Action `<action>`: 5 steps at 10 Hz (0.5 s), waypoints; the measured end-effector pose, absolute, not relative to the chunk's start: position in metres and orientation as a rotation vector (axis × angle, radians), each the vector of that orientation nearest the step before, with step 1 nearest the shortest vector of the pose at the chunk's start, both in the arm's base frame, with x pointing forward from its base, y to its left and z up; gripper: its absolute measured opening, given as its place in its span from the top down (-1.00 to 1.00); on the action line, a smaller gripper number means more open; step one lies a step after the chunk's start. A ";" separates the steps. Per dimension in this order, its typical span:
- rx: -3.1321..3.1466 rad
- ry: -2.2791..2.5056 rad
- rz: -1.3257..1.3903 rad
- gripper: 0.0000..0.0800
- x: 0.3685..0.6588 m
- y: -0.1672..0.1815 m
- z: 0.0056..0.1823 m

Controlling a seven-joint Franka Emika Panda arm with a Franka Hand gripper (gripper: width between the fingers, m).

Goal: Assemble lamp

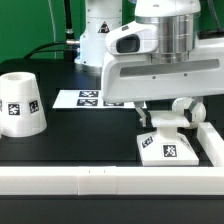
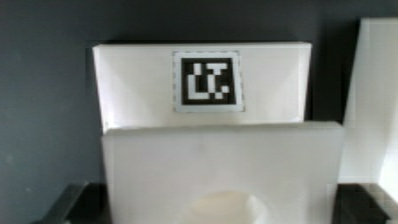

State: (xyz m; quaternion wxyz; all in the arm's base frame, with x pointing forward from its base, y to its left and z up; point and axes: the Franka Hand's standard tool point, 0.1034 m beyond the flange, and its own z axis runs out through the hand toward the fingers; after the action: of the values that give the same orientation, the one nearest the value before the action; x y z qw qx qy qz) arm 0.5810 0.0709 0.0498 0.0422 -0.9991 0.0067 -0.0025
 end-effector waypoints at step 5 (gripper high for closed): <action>-3.044 0.035 -0.085 -0.34 0.623 0.087 0.051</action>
Offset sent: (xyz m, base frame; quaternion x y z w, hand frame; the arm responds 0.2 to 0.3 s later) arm 0.0371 0.0069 -0.0090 -0.0184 0.0163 0.0251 0.9994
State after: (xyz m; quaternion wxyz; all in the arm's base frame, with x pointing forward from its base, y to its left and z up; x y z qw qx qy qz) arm 0.6226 0.0865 0.0509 0.0482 -0.9984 0.0113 -0.0278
